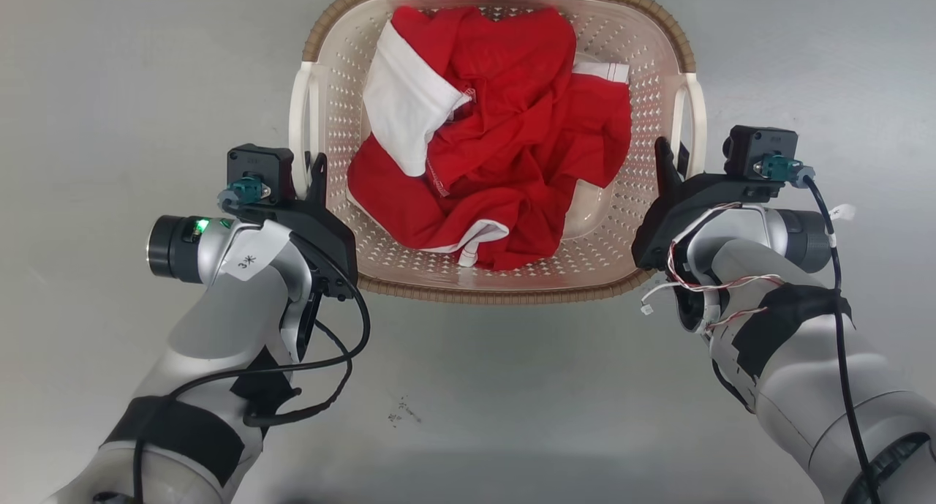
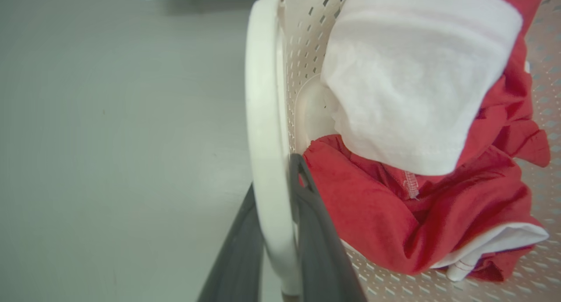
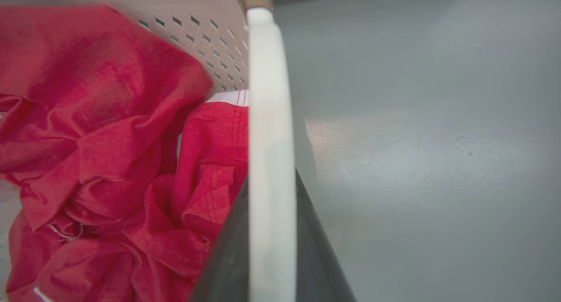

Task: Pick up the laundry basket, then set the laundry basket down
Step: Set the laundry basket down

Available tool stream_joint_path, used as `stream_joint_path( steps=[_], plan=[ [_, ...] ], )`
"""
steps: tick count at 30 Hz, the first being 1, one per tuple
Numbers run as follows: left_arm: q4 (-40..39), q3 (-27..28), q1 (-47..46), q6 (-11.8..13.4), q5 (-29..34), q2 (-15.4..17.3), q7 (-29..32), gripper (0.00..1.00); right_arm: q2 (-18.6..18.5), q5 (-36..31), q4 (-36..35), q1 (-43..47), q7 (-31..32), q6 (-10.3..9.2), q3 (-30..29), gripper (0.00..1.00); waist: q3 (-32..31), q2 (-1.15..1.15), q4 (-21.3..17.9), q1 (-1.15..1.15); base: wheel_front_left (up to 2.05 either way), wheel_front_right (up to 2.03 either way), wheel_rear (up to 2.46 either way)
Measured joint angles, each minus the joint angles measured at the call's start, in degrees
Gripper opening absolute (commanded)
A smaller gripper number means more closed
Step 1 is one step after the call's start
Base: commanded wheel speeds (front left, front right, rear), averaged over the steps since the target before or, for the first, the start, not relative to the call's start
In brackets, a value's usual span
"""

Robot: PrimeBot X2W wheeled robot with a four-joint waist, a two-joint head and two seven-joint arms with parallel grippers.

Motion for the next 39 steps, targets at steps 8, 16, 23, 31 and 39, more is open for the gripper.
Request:
stream_joint_path(
  steps=[8,16,23,31,39],
  plan=[
    [0.4,0.0,-0.1,0.0,0.0,-0.3,-0.5,0.49,0.5,0.0,-0.1,-0.5,-0.2,0.09,0.1,1.0,0.2,0.0,0.0,0.01,0.0,0.0,0.0],
    [1.1,0.2,-0.2,0.0,0.4,-1.5,-0.9,1.0,0.9,-0.2,-0.1,-0.6,-0.3,0.48,0.3,1.0,-0.2,0.0,0.0,0.01,0.0,0.0,0.0],
    [1.7,0.7,-0.2,0.0,0.4,-1.4,-1.2,1.0,1.0,-0.2,0.3,-0.3,-0.3,0.48,0.4,1.0,-1.9,0.0,-0.2,0.01,0.0,0.0,0.0],
    [1.9,1.6,0.3,0.0,0.3,-1.4,-1.5,1.0,1.1,-0.2,1.5,1.3,-0.4,0.48,0.2,1.0,-5.1,0.0,-0.7,0.01,0.0,0.0,0.0],
    [1.5,3.2,2.7,-1.5,-0.3,-1.5,-1.5,1.0,1.2,-0.2,1.4,2.1,-0.4,1.58,-0.7,1.0,-9.6,0.0,-1.3,0.01,0.0,0.0,0.0]
  ],
)
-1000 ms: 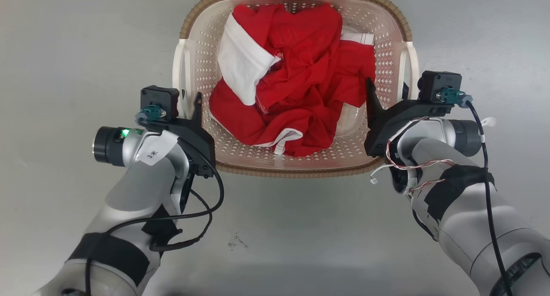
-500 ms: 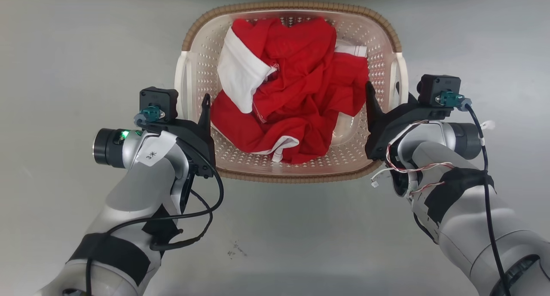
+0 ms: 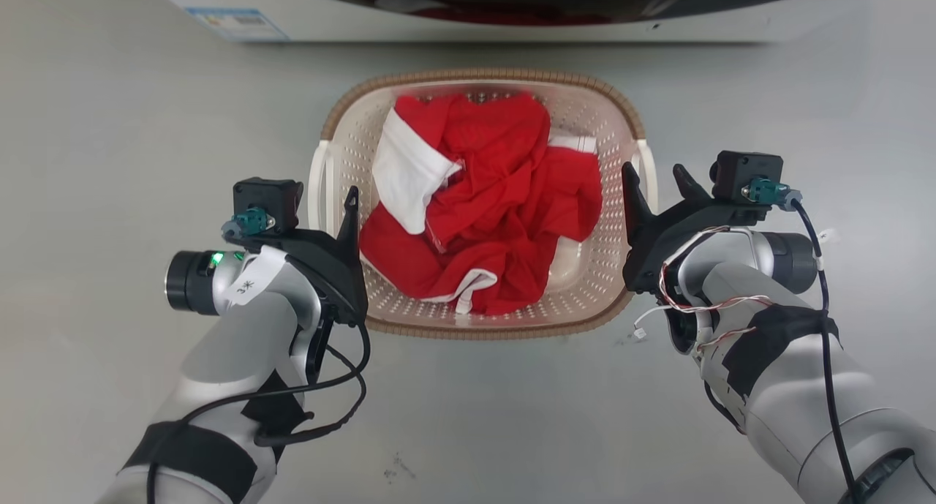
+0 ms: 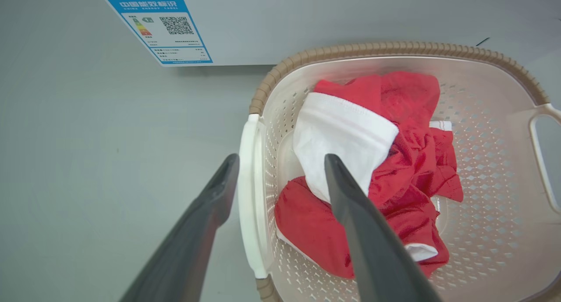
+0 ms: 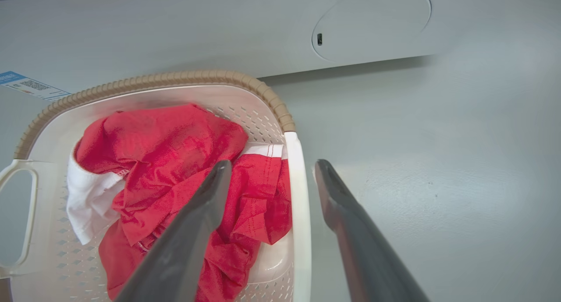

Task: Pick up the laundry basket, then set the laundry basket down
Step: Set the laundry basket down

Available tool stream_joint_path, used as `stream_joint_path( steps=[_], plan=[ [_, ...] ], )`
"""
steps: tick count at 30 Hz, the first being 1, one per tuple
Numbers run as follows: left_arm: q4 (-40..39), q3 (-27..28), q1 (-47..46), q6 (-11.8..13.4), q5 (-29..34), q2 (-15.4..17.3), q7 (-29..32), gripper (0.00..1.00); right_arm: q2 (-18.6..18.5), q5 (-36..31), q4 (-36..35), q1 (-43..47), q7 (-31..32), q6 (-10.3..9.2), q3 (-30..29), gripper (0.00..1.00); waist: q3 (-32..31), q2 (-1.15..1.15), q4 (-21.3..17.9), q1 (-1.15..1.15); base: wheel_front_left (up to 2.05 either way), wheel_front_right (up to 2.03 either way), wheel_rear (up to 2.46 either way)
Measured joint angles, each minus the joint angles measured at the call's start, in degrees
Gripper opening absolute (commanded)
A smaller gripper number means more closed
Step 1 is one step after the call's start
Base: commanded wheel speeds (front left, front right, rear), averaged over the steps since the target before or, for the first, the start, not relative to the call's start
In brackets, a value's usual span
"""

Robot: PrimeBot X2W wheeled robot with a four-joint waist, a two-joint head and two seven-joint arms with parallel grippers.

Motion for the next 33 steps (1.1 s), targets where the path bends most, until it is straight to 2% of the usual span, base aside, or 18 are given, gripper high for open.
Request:
stream_joint_path(
  steps=[6,11,21,33],
  plan=[
    [-2.3,2.2,2.2,-0.5,-1.5,0.3,0.0,1.0,0.1,-1.2,-0.5,1.5,0.0,1.15,-1.0,1.0,-4.3,0.0,-0.5,0.0,0.0,0.0,0.0],
    [-4.6,3.7,4.7,-0.5,-1.4,1.8,0.0,1.0,0.1,-1.9,-2.0,2.6,0.0,1.96,-2.1,1.0,-8.2,0.0,-0.9,-0.01,0.0,0.0,0.0],
    [-10.1,6.1,12.0,1.0,1.3,3.2,0.0,1.0,0.0,-4.6,-5.8,8.3,0.0,2.42,-5.4,1.0,-16.5,0.0,-2.0,-0.01,0.0,0.0,0.0],
    [-19.8,9.3,25.2,3.1,5.5,4.9,0.0,1.0,-0.9,-8.7,-13.0,20.6,0.0,1.19,-10.8,1.0,-26.2,-0.01,-3.0,-0.02,0.0,0.0,0.0]
  ],
)
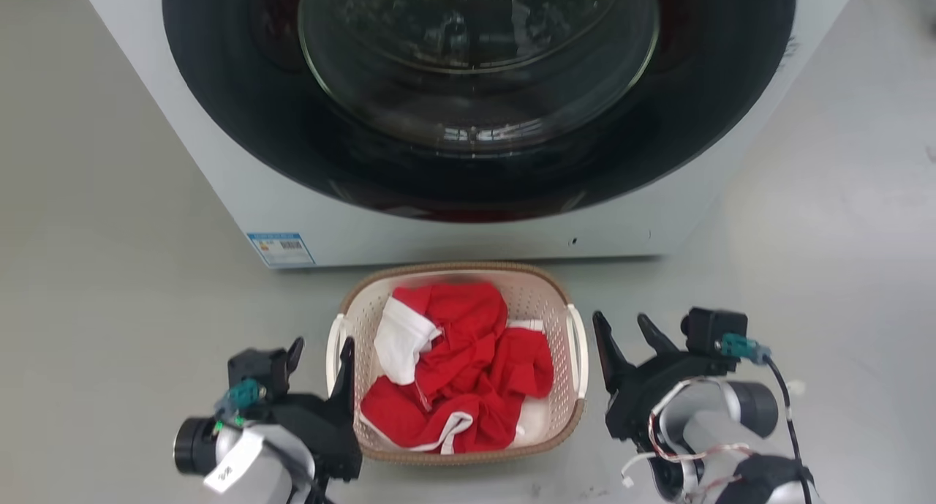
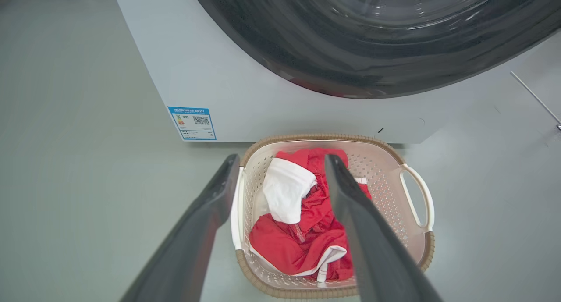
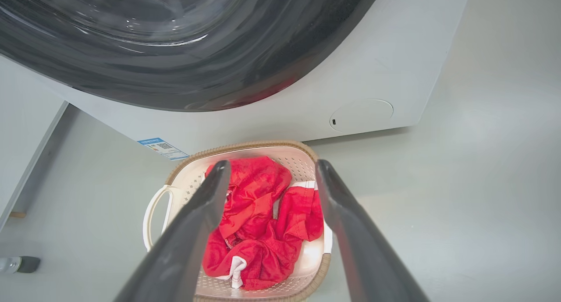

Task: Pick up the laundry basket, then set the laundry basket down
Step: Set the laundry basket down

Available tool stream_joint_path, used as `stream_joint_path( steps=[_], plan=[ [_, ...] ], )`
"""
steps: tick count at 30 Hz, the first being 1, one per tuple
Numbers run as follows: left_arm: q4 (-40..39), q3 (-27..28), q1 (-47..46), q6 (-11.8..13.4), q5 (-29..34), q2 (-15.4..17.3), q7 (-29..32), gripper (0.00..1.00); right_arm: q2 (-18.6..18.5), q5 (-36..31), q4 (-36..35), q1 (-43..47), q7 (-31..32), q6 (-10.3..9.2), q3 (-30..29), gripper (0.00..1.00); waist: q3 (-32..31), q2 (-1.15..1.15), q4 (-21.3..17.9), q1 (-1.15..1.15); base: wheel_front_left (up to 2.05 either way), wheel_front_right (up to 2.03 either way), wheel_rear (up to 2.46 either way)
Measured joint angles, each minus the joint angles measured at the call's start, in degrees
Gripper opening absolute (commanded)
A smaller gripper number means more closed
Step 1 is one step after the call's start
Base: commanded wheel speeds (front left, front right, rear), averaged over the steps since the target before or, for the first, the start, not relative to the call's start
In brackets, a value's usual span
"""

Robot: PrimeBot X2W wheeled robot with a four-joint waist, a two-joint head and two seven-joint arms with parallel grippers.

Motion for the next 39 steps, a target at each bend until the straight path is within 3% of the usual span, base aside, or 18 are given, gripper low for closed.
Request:
stream_joint_path(
  steps=[18,39],
  plan=[
    [-20.3,6.5,23.6,2.5,8.3,3.2,0.0,1.0,-4.0,-11.2,-18.9,21.2,0.0,-3.19,-10.9,1.0,-12.0,0.0,-0.7,0.01,0.0,0.0,0.0],
    [-35.4,16.7,35.6,3.0,17.3,3.1,0.0,1.0,-5.2,-25.2,-41.7,38.3,0.0,-3.88,-20.7,1.0,-16.7,0.01,-1.6,0.02,0.0,0.0,0.0]
  ],
)
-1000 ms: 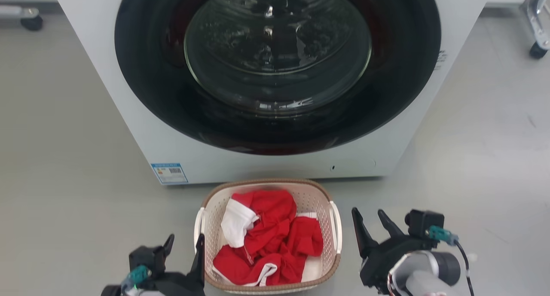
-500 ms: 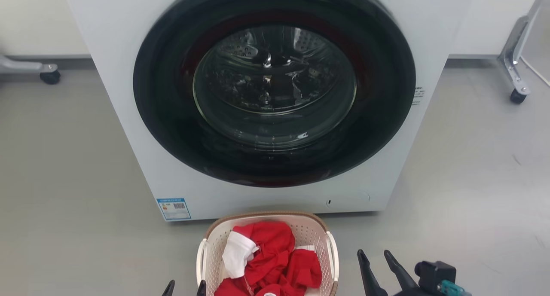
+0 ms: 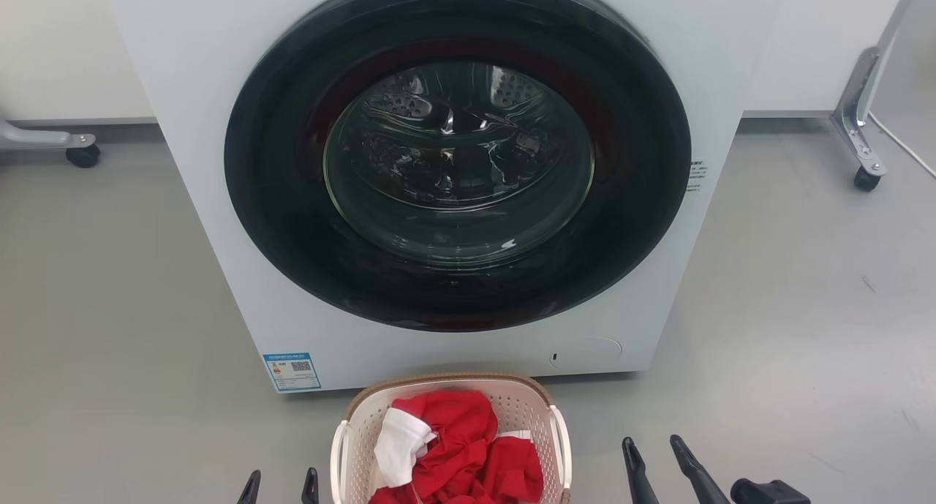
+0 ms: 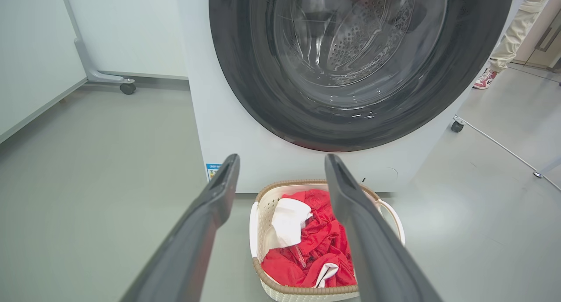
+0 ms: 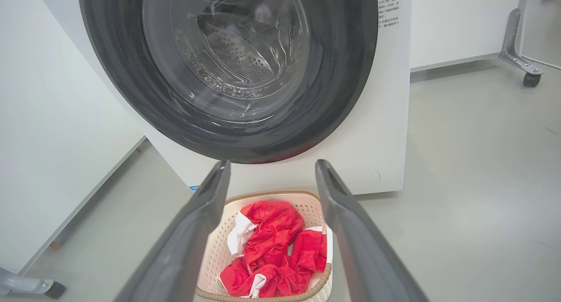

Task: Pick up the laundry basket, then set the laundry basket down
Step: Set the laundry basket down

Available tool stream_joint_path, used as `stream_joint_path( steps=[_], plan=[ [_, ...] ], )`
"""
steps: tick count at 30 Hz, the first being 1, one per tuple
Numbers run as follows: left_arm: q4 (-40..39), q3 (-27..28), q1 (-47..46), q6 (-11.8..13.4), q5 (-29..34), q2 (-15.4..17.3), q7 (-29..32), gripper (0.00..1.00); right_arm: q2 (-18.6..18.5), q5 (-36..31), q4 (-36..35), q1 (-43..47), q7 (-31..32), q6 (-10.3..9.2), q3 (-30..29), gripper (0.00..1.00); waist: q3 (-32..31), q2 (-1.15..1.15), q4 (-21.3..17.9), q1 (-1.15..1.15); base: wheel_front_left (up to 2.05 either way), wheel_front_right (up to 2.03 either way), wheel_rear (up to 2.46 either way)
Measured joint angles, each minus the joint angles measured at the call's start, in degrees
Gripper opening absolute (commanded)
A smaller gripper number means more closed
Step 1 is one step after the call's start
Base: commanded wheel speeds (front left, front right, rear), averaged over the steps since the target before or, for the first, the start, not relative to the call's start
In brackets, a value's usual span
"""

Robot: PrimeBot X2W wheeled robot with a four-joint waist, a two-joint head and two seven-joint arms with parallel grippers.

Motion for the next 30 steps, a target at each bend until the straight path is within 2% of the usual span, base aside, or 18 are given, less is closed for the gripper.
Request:
stream_joint_path(
  steps=[13,30],
  plan=[
    [-3.8,3.9,2.7,0.0,3.8,-2.3,0.0,1.0,1.5,-6.3,-6.7,4.7,0.0,-0.01,-6.0,1.0,0.2,0.0,-0.5,0.0,0.0,0.0,0.0],
    [-5.0,5.5,2.7,0.0,7.1,-3.2,0.0,1.0,3.2,-10.6,-9.8,6.7,-0.2,-0.01,-8.4,1.0,0.6,0.0,-0.2,0.0,0.0,0.0,0.0]
  ],
)
